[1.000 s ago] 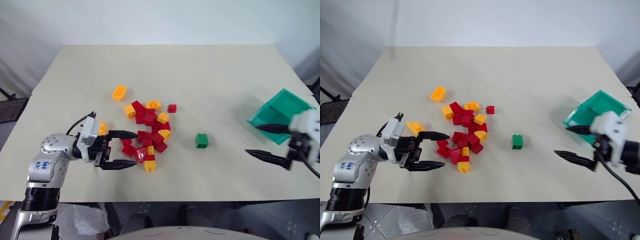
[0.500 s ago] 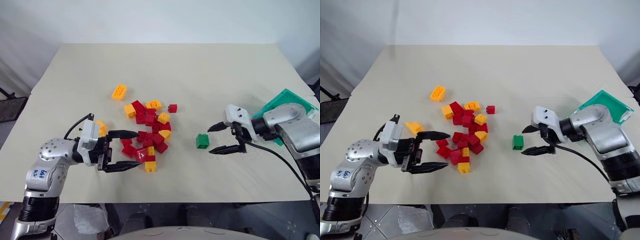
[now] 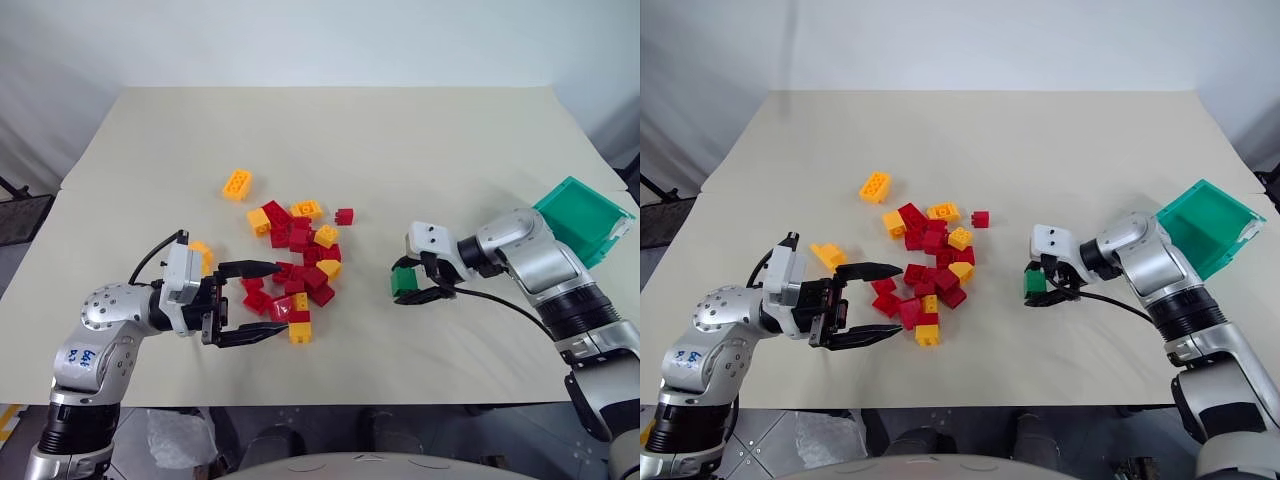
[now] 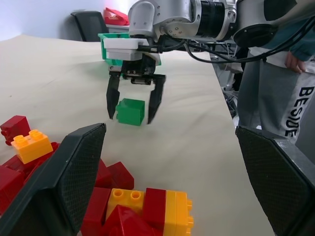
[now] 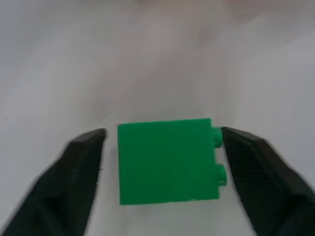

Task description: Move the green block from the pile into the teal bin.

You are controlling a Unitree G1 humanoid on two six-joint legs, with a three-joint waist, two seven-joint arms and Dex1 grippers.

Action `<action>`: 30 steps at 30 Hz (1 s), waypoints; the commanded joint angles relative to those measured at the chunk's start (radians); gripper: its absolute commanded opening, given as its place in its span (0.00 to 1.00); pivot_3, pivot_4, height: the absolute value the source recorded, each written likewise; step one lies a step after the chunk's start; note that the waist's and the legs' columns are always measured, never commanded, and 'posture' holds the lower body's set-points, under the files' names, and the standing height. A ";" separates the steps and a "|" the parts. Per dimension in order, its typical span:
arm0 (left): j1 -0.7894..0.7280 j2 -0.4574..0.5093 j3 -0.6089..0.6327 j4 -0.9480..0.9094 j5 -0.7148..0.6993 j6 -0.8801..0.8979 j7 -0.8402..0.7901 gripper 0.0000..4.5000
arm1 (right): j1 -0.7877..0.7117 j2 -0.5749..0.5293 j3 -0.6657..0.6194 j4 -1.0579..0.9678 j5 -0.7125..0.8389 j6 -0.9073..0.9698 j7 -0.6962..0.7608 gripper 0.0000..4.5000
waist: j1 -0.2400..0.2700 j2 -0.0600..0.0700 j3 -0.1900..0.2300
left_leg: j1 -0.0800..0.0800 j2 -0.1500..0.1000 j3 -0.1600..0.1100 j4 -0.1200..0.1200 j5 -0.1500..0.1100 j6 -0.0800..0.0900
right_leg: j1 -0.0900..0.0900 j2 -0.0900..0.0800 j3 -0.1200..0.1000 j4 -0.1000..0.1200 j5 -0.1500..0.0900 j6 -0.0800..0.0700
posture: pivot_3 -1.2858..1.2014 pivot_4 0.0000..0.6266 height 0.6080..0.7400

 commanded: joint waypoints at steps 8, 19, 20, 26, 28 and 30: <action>-0.094 -0.044 -0.076 0.051 -0.007 -0.044 -0.034 1.00 | 0.162 -0.145 -0.340 -0.341 0.152 0.258 -0.130 0.48 | 0.012 0.000 0.000 | 0.000 0.000 0.000 0.000 0.000 0.000 | 0.000 0.000 0.000 0.000 0.000 0.000 | 0.52 0.24 1.00; -0.265 -0.176 -0.186 0.204 0.081 -0.131 -0.003 1.00 | 0.365 -0.380 -0.685 -0.271 0.065 0.267 -0.416 0.48 | 0.029 0.000 0.000 | -0.001 -0.001 0.001 0.000 0.000 0.001 | 0.000 -0.001 0.000 -0.001 0.001 0.001 | 0.52 0.24 1.00; -0.287 -0.196 -0.192 0.223 0.097 -0.144 0.015 1.00 | 0.370 -0.393 -0.680 -0.232 0.044 0.234 -0.441 0.48 | 0.027 0.000 0.000 | 0.000 -0.001 0.002 0.000 0.000 0.001 | 0.000 0.000 -0.001 -0.001 0.001 0.001 | 0.52 0.24 1.00; -0.412 -0.285 -0.251 0.345 0.223 -0.190 0.122 1.00 | 0.278 -0.340 -0.589 -0.054 -0.013 0.131 -0.553 0.48 | 0.011 0.000 0.000 | 0.002 0.000 0.009 -0.001 0.001 0.002 | 0.000 0.000 0.001 0.000 0.001 0.002 | 0.52 0.24 1.00; -0.451 -0.321 -0.260 0.385 0.251 -0.212 0.159 1.00 | 0.226 -0.300 -0.558 0.011 -0.025 0.106 -0.588 0.48 | 0.004 0.000 0.000 | 0.003 0.000 0.010 -0.001 0.002 0.002 | 0.000 0.000 0.002 0.001 0.001 0.002 | 0.52 0.24 1.00; -0.482 -0.348 -0.267 0.420 0.276 -0.221 0.191 1.00 | 0.186 -0.271 -0.525 0.078 -0.046 0.060 -0.612 0.48 | 0.003 0.000 0.000 | 0.002 0.000 0.009 -0.001 0.003 0.002 | 0.000 0.000 0.002 0.000 0.001 0.002 | 0.52 0.24 1.00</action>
